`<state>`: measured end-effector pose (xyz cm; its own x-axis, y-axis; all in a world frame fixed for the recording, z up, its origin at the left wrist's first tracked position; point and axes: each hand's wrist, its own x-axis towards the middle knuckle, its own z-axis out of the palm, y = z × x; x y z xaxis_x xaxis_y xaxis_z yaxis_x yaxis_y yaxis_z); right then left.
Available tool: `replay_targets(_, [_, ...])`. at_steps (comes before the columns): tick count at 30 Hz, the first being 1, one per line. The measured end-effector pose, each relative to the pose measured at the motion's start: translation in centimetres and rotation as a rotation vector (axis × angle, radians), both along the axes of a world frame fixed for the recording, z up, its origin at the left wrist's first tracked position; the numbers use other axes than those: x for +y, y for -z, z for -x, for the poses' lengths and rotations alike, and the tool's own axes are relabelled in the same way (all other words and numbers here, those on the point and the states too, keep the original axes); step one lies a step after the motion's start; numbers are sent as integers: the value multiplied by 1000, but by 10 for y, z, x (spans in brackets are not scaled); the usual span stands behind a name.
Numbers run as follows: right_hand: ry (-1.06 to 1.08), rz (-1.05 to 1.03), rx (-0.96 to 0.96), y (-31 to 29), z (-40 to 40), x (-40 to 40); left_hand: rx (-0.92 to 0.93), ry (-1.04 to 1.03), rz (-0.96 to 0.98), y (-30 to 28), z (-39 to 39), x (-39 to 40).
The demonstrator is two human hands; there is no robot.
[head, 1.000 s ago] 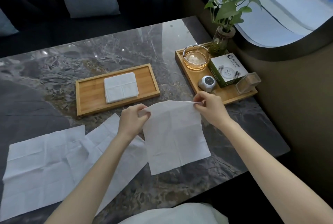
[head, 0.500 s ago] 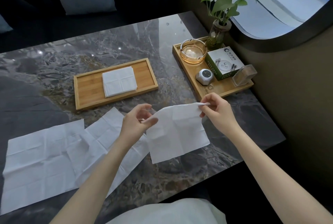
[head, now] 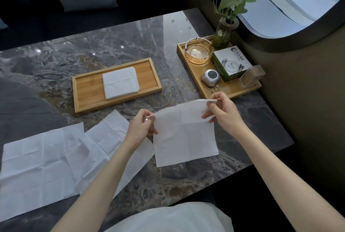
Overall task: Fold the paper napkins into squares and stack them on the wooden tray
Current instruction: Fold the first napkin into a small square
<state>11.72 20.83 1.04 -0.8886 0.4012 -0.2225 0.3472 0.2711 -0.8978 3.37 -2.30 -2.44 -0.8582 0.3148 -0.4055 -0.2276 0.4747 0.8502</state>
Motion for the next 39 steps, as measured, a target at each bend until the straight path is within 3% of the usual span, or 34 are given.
replay_targets(7, [15, 24, -12, 7, -6, -2, -166, -19, -112, -8, -3, -1])
replay_targets(11, [36, 5, 21, 6, -17, -5, -158, -9, -136, -10, -6, -5])
replay_targets(20, [54, -68, 37, 12, -49, -5, 247, 80, 3, -14, -29, -19])
replay_targets(26, [-30, -238, 29, 32, -70, -6, 578, 327, 225, 0, -38, -35])
replay_targets(32, [-131, -490, 17, 54, -84, -1, 732, 514, 365, 12, -50, -42])
replay_targets(39, [-289, -744, 78, 58, -91, 0, 783, 560, 425, 19, -53, -42])
